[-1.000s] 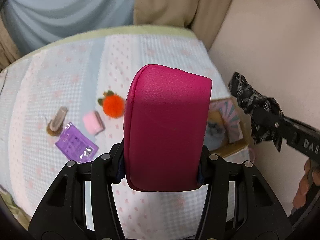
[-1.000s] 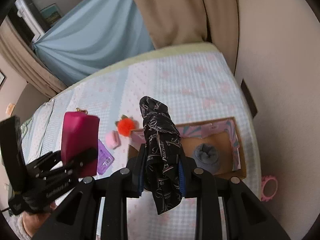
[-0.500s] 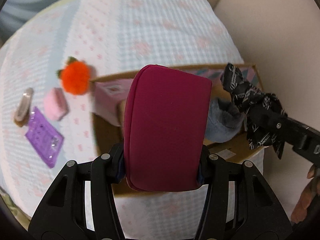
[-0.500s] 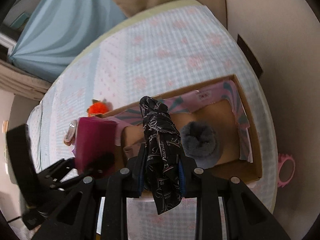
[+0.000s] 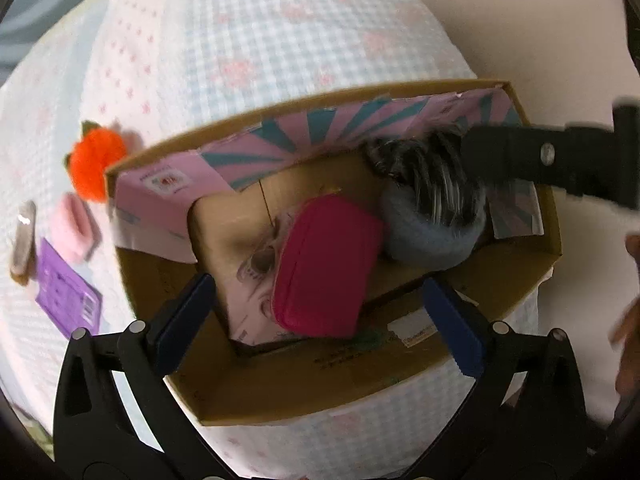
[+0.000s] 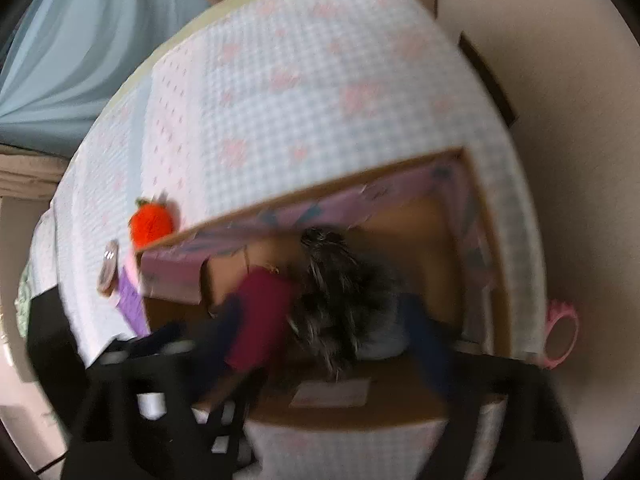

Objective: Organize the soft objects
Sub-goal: 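Open both tools to release the pouch and scrunchie into the box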

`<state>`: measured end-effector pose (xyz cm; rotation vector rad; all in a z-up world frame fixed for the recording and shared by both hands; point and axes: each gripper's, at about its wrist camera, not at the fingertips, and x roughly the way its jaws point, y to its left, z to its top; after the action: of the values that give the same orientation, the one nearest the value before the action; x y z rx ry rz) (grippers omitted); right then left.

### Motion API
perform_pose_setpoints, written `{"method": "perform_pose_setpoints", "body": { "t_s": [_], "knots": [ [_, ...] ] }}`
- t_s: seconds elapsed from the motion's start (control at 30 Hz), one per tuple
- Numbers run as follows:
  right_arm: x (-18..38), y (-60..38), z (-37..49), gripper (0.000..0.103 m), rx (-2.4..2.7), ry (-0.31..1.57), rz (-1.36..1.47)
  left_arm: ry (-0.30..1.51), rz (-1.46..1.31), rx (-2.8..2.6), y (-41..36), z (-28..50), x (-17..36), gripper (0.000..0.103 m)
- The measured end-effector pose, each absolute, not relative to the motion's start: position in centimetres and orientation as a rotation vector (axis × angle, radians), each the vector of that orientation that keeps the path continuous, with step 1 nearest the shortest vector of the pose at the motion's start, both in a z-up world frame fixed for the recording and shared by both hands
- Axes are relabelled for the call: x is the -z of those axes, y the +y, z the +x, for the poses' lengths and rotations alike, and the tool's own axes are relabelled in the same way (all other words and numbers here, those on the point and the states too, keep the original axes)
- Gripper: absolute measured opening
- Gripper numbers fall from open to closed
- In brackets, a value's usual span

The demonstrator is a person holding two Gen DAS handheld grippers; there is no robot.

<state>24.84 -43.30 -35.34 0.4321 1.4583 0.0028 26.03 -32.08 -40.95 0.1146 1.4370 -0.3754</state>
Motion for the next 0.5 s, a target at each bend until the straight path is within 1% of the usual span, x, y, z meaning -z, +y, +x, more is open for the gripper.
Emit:
{"method": "perform_pose_setpoints", "body": {
  "t_s": [0.23, 0.5],
  "knots": [
    [35.5, -44.1, 24.2, 0.094, 0.028, 1.438, 0.444, 1.457, 0.097, 0.329, -30.0, 25.5, 40.8, 0.103],
    [33.7, -43.4, 23.2, 0.094, 0.019, 1.376, 0.428, 1.422, 0.071, 0.309, -28.5, 24.8, 38.9, 0.103]
  ]
}}
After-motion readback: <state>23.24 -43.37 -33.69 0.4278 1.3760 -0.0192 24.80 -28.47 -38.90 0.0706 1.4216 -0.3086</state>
